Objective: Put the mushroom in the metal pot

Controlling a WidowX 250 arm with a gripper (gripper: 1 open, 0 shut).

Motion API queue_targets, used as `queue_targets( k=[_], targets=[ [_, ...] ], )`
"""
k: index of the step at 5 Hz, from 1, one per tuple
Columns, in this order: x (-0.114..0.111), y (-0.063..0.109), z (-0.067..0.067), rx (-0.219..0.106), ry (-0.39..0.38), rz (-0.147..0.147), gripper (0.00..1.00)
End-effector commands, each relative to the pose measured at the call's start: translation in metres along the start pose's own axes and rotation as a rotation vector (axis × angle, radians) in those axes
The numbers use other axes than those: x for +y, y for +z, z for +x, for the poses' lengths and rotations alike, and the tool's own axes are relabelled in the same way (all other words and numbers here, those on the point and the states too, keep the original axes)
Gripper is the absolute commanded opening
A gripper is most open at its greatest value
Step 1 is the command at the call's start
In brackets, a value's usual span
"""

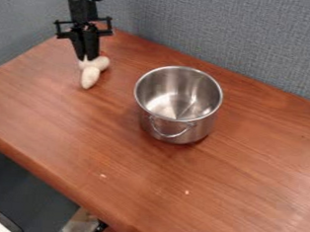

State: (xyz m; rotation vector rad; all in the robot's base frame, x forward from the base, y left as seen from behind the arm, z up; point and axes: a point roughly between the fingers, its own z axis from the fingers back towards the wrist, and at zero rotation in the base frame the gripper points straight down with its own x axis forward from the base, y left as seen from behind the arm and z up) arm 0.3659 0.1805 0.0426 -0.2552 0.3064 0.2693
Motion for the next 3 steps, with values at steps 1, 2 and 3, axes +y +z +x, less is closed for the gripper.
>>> queue_targets(
  k=[1,2,3],
  targets=[
    [-0.012,0.055,-0.026,-0.114,-0.103,-0.01,0.0],
    [-0.01,0.078,-0.045,-0.151,-0.172,-0.055,0.0],
    [-0.005,0.095,-0.058,-0.176,-0.229,-0.015,0.0]
  ],
)
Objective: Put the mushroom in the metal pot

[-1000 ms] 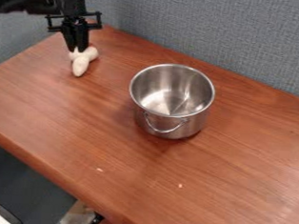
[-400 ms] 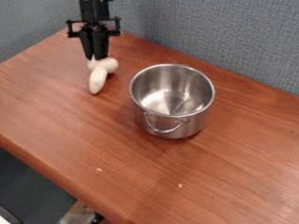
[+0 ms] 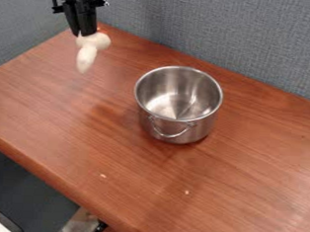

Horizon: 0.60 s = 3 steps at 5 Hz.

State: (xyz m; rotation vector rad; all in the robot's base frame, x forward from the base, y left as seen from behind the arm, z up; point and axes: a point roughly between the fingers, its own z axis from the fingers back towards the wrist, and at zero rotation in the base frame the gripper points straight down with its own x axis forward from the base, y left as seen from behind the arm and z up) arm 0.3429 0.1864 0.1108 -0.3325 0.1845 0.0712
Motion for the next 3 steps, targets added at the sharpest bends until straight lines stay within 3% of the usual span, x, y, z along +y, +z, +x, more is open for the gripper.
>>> queue_targets(
  k=[1,2,3],
  targets=[
    [-0.009,0.034,-0.012,-0.06,-0.09,0.095,0.0],
    [-0.005,0.027,-0.006,-0.038,-0.143,0.135,0.0],
    [-0.002,0.03,-0.001,-0.049,-0.116,0.162,0.0]
  ],
)
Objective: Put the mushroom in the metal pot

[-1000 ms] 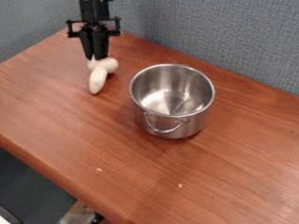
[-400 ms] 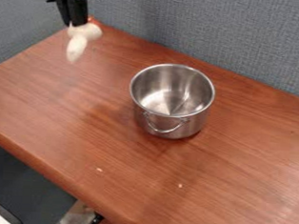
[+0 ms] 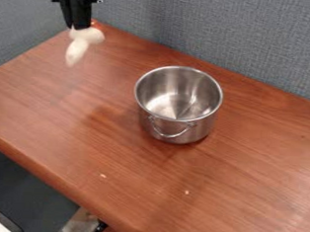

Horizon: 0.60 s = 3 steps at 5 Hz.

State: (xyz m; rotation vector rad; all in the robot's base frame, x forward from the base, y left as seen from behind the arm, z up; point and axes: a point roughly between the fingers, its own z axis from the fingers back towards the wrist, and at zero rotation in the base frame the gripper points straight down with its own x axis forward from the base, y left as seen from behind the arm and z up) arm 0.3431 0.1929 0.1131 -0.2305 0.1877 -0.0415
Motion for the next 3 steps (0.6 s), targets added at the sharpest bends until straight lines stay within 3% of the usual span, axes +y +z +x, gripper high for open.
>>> queue_targets(
  k=[1,3],
  targets=[
    [0.003,0.029,0.003,-0.071,0.024,0.085,0.0],
    [0.0,0.022,0.019,-0.07,-0.015,0.039,0.0]
  ],
)
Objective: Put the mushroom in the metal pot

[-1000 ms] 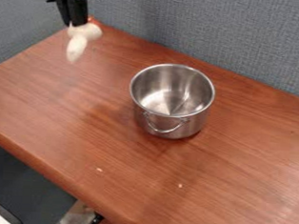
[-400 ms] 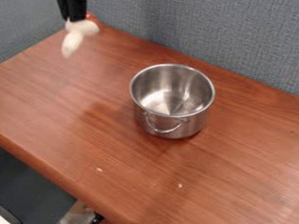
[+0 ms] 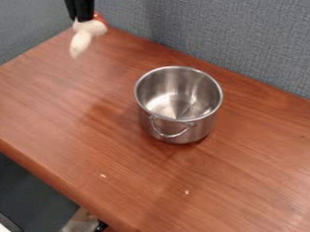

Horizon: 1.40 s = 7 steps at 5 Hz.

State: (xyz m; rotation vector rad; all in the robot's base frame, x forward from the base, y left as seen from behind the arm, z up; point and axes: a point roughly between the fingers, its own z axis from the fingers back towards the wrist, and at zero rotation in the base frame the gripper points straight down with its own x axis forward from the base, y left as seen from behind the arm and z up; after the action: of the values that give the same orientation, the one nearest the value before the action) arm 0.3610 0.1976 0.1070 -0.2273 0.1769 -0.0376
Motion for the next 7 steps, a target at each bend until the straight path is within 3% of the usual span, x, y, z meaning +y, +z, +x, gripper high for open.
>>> queue_targets(
  k=[1,2,3,4,5,6,7],
  targets=[
    [-0.011,0.005,-0.006,-0.088,-0.009,0.017,0.0],
    [-0.026,0.007,-0.024,-0.147,-0.003,-0.012,0.0],
    [-0.022,0.005,-0.03,-0.202,0.013,-0.022,0.0],
    [-0.027,0.016,-0.029,-0.216,0.042,0.008,0.0],
    [-0.031,0.018,-0.025,-0.21,0.055,0.028,0.0],
    [-0.023,0.018,-0.014,-0.231,0.106,0.001,1.0],
    [-0.014,0.005,-0.003,-0.223,0.158,0.016,1.0]
  ],
)
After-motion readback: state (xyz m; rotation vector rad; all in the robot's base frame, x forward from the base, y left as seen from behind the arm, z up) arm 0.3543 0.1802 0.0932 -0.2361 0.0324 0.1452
